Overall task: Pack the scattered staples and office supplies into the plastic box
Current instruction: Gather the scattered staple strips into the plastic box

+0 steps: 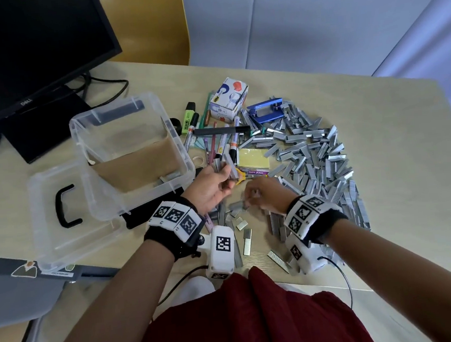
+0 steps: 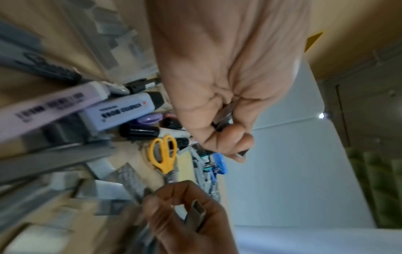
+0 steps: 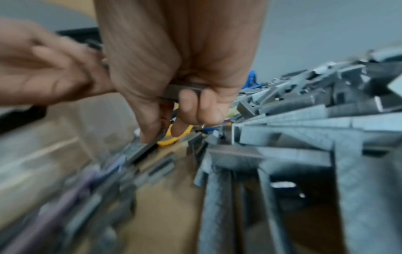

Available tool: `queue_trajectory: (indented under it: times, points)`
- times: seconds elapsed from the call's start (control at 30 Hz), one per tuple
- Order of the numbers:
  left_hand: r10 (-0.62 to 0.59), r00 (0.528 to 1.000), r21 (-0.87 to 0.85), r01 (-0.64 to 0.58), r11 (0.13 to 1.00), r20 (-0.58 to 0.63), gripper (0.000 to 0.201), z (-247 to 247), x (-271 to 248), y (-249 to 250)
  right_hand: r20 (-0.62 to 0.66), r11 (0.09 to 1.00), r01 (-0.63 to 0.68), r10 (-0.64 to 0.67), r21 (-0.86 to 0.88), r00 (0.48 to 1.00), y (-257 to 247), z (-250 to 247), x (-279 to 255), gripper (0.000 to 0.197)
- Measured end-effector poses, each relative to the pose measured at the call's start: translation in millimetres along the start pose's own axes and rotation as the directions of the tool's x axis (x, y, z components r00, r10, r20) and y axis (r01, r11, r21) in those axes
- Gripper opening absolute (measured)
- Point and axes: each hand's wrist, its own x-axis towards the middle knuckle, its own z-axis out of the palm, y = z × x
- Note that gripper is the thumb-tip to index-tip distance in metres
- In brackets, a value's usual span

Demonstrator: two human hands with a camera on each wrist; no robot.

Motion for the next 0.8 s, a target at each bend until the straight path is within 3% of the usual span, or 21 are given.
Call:
queue_trajectory:
  times: [0.07, 0.13, 0.23, 0.33, 0.4, 0.5, 0.57, 0.6, 0.7, 0.73, 0.8]
  points:
    - [0.011, 1.0, -0.076, -0.009, 0.997, 0.029, 0.019, 1.1, -3.9, 8.4, -0.041, 0.975, -0.076, 0.086, 0.208, 0.995, 0.0, -10.3, 0.8, 0.009]
    - [0.041, 0.996, -0.143, -0.029, 0.989, 0.084, 0.018, 1.3, -9.5, 18.8, -0.031, 0.874, -0.092, 0.121, 0.477, 0.992, -4.0, -21.1, 5.2, 0.013]
    - [0.089, 0.986, -0.216, -0.057, 0.975, 0.143, 0.025, -4.0, -17.2, 40.2, -0.027, 0.525, -0.065, 0.165, 0.849, 0.986, -20.2, -34.8, 17.0, 0.025]
    - [0.148, 0.978, -0.191, -0.119, 0.974, 0.146, 0.021, -18.5, -26.9, 67.2, -0.007, 0.189, -0.025, 0.171, 0.982, 0.985, -45.8, -49.8, 27.7, 0.026]
    - [0.174, 0.983, -0.084, -0.168, 0.982, 0.065, 0.023, -32.2, -35.9, 85.1, 0.039, 0.016, -0.041, 0.121, 0.999, 0.992, -62.6, -56.3, 34.0, 0.017]
    - [0.255, 0.966, 0.25, -0.235, 0.939, -0.05, 0.025, -54.2, -51.5, 105.9, 0.121, -0.054, -0.119, 0.042, 0.991, 0.992, -88.6, -61.7, 43.4, 0.008]
    - [0.284, 0.953, 0.548, -0.182, 0.817, -0.107, 0.022, -67.6, -56.1, 113.7, 0.165, -0.04, -0.164, 0.009, 0.986, 0.986, -106.6, -63.0, 50.3, 0.007]
    - [0.292, 0.948, 0.687, -0.13, 0.715, -0.125, 0.021, -72.9, -56.7, 116.0, 0.182, -0.023, -0.182, 0.003, 0.983, 0.983, -115.6, -63.2, 53.2, 0.006]
    - [0.207, 0.972, 0.961, 0.05, 0.27, -0.109, 0.02, -86.3, -56.5, 118.1, 0.214, 0.049, -0.214, 0.013, 0.975, 0.977, -138.6, -59.8, 63.3, 0.021]
    - [0.136, 0.985, 0.99, 0.086, 0.114, -0.101, 0.015, -88.3, -56.5, 117.4, 0.216, 0.084, -0.217, 0.019, 0.973, 0.976, -145.2, -58.2, 66.3, 0.024]
    - [-0.015, 0.993, 0.987, 0.115, -0.114, -0.117, 0.028, -92.6, -54.3, 114.3, 0.202, 0.194, -0.206, 0.04, 0.959, 0.979, -158.5, -56.1, 70.2, 0.024]
